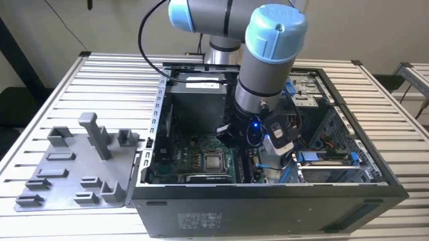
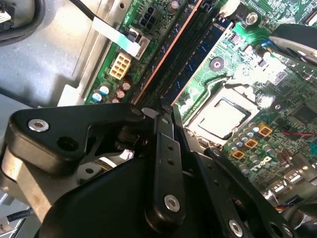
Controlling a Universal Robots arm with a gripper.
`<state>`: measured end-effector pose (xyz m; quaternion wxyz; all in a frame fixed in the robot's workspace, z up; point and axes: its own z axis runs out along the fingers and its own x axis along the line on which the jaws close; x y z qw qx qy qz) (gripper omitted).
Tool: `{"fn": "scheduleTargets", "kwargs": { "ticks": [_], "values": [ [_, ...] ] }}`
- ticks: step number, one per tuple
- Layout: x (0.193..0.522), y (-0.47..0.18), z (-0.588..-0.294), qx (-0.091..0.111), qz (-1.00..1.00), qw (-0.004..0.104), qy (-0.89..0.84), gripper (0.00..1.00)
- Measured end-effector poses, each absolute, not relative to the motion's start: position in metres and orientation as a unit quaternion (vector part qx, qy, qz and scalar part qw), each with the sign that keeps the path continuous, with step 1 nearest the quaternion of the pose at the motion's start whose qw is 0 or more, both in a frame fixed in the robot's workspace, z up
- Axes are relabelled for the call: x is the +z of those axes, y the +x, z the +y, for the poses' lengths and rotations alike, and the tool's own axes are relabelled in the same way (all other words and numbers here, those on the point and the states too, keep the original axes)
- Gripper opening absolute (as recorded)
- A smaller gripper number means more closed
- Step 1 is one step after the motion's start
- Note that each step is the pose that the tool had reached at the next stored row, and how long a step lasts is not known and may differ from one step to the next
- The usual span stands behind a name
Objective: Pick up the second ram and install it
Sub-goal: 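Insert the second ram into the second slot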
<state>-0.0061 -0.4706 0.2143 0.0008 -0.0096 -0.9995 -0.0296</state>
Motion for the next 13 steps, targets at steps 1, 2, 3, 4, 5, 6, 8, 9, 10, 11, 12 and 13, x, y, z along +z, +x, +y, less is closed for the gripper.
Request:
{"fn": "scheduleTargets", "kwargs": {
  "ticks": [1,2,3,4,5,6,8,9,10,11,12,13],
  "values": [
    [0.214,-0.006,-0.471,-0.030,-1.000,0.001,-0.010,0.15],
    [0.214,-0.006,-0.471,-0.030,-1.000,0.001,-0.010,0.21],
    [0.214,-0.006,-0.470,-0.030,-1.000,0.001,-0.010,0.21],
    [0.214,-0.006,-0.470,-0.030,-1.000,0.001,-0.010,0.28],
    [0.216,-0.006,-0.470,-0.030,-1.000,0.001,-0.010,0.28],
    [0.220,-0.006,-0.470,-0.030,-1.000,0.001,-0.010,0.28],
    [0.229,-0.006,-0.470,-0.030,-1.000,0.002,-0.010,0.28],
    [0.234,-0.006,-0.470,-0.030,-1.000,0.002,-0.010,0.28],
    [0.238,-0.006,-0.471,-0.030,-1.000,0.002,-0.010,0.28],
    [0.239,-0.006,-0.471,-0.030,-1.000,0.002,-0.010,0.28],
    [0.239,-0.006,-0.470,-0.030,-1.000,0.002,-0.010,0.28],
    [0.239,-0.006,-0.470,-0.030,-1.000,0.002,-0.010,0.28]
  ]
}}
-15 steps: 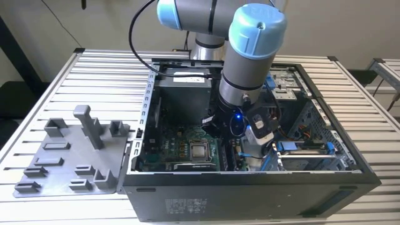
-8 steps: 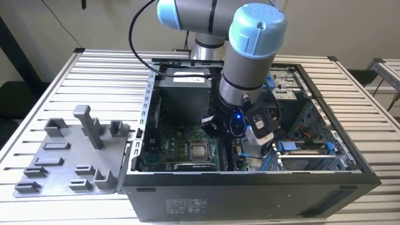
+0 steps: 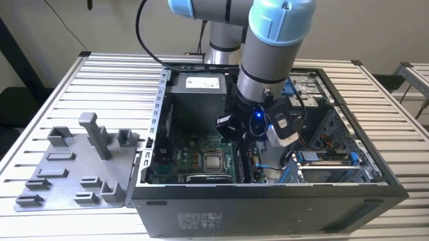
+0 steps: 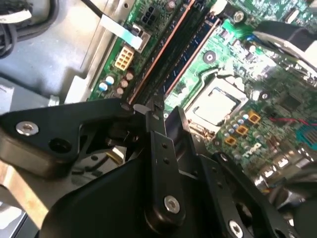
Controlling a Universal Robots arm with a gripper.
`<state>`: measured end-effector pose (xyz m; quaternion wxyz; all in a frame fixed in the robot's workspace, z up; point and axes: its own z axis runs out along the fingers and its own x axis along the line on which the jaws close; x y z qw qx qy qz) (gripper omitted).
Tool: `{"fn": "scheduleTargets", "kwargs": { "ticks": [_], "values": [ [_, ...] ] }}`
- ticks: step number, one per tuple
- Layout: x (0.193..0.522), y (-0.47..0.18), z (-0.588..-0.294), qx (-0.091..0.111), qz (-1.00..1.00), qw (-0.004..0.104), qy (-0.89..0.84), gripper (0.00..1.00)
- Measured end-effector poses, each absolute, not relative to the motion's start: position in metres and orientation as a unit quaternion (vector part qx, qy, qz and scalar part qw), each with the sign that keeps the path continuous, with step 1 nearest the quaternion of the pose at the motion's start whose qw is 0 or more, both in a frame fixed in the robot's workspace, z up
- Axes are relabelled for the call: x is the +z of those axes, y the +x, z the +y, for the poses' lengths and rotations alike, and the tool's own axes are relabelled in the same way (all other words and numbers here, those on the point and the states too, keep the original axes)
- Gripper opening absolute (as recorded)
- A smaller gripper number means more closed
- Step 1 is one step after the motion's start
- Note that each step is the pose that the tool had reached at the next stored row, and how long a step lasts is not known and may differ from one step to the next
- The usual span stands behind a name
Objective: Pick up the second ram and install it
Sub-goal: 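Insert the second ram into the second slot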
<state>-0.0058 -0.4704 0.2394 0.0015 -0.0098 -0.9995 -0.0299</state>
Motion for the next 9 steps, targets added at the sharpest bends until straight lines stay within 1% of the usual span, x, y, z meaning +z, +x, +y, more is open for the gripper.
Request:
{"fn": "scheduleTargets", "kwargs": {
  "ticks": [1,2,3,4,5,6,7,9],
  "values": [
    [0.2394,-0.0058,-0.4705,-0.030,-1.000,0.002,-0.010,0.28],
    [0.2394,-0.0059,-0.4704,-0.030,-1.000,0.002,-0.010,0.26],
    [0.2396,-0.0059,-0.4705,-0.030,-1.000,0.002,-0.010,0.19],
    [0.2396,-0.0059,-0.4705,-0.030,-1.000,0.002,-0.010,0.19],
    [0.2397,-0.0059,-0.4705,-0.030,-1.000,0.002,-0.010,0.13],
    [0.2398,-0.0059,-0.4705,-0.030,-1.000,0.002,-0.010,0.13],
    [0.2398,-0.0059,-0.4705,-0.030,-1.000,0.002,-0.010,0.11],
    [0.2399,-0.0059,-0.4705,-0.030,-1.000,0.002,-0.010,0.11]
  ]
}}
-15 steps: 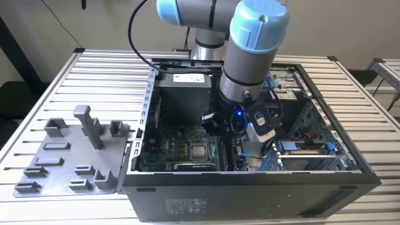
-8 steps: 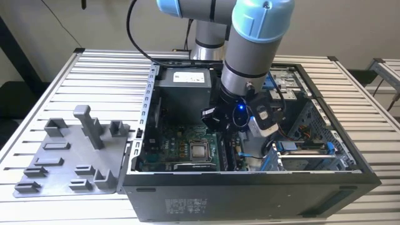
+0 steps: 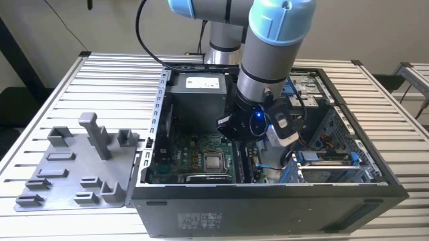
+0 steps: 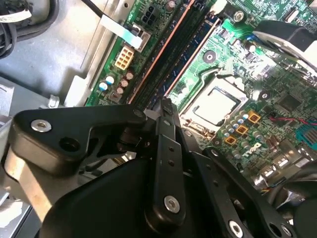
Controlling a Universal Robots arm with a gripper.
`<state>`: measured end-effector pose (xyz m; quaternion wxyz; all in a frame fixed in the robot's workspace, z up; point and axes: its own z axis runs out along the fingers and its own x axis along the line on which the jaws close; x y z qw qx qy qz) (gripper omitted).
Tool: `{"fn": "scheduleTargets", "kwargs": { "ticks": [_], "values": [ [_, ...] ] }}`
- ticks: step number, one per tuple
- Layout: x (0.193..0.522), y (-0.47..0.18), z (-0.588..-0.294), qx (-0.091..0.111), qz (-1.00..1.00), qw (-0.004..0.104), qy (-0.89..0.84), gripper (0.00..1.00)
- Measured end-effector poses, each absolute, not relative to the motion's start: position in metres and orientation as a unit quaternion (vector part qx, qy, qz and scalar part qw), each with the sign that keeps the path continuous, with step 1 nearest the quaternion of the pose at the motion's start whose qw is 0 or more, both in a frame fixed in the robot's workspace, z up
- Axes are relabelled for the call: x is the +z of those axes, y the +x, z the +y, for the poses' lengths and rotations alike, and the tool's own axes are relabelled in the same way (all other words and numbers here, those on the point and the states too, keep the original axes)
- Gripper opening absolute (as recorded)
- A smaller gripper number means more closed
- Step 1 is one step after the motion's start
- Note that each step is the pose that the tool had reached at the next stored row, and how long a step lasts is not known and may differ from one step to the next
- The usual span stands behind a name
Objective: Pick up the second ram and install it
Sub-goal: 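Insert the second ram into the second slot, then press down the second ram until it locks into place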
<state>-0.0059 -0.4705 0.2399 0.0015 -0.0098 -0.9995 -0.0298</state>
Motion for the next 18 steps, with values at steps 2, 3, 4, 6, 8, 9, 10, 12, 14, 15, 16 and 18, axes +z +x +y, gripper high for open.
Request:
{"fn": "scheduleTargets", "kwargs": {
  "ticks": [2,3,4,6,8,9,10,12,14,15,16,18],
  "values": [
    [0.2404,-0.0059,-0.4705,-0.030,-1.000,0.002,-0.010,0.11],
    [0.2408,-0.0059,-0.4705,-0.030,-1.000,0.002,-0.010,0.11],
    [0.2409,-0.0059,-0.4705,-0.030,-1.000,0.002,-0.010,0.11],
    [0.2410,-0.0059,-0.4705,-0.030,-1.000,0.002,-0.010,0.11],
    [0.2411,-0.0059,-0.4705,-0.030,-1.000,0.002,-0.010,0.11],
    [0.2410,-0.0059,-0.4705,-0.030,-1.000,0.002,-0.010,0.11],
    [0.2410,-0.0059,-0.4705,-0.030,-1.000,0.002,-0.010,0.11],
    [0.2410,-0.0060,-0.4705,-0.030,-1.000,0.002,-0.010,0.11],
    [0.2410,-0.0061,-0.4705,-0.030,-1.000,0.002,-0.009,0.11],
    [0.2410,-0.0061,-0.4705,-0.030,-1.000,0.002,-0.008,0.11],
    [0.2411,-0.0062,-0.4705,-0.030,-1.000,0.002,-0.006,0.11],
    [0.2411,-0.0064,-0.4705,-0.030,-1.000,0.002,-0.002,0.11]
  ]
}}
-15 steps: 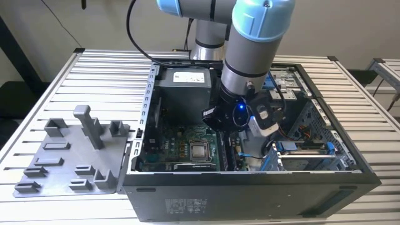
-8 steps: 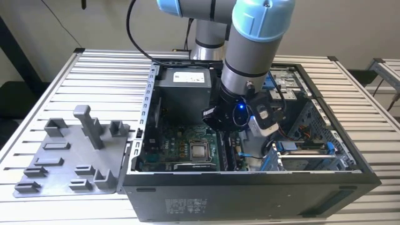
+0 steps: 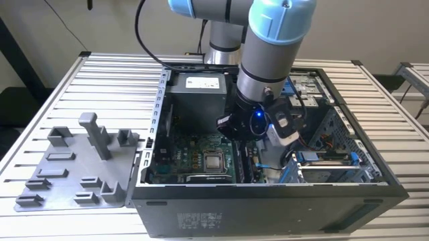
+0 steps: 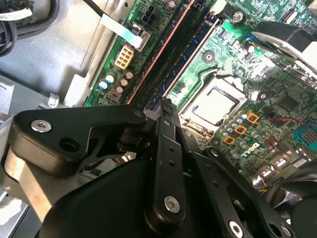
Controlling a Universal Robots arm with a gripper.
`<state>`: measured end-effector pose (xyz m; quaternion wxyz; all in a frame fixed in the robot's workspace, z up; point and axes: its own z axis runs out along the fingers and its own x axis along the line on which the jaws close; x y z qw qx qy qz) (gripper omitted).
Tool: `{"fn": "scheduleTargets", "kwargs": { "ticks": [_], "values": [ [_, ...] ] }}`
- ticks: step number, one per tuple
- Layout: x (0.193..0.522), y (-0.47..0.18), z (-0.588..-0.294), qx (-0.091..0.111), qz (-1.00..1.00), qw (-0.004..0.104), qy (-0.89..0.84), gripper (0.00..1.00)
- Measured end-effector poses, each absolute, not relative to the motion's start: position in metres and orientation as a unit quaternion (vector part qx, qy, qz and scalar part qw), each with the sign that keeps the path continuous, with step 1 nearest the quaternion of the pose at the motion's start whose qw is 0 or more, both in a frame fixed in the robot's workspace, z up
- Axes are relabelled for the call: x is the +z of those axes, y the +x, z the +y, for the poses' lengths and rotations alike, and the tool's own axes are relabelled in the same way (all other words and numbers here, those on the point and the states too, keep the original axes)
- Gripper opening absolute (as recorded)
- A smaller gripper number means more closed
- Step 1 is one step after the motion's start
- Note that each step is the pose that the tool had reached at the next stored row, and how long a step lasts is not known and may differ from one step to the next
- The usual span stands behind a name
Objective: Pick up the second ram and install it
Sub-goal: 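Press down the second ram until it locks into place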
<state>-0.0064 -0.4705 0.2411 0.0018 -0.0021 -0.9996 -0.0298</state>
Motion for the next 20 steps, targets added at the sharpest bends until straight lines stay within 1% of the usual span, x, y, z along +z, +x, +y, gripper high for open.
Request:
{"fn": "scheduleTargets", "kwargs": {
  "ticks": [20],
  "values": [
    [0.2411,-0.0081,-0.4705,-0.029,-0.994,0.005,0.102,0.11]
  ]
}}
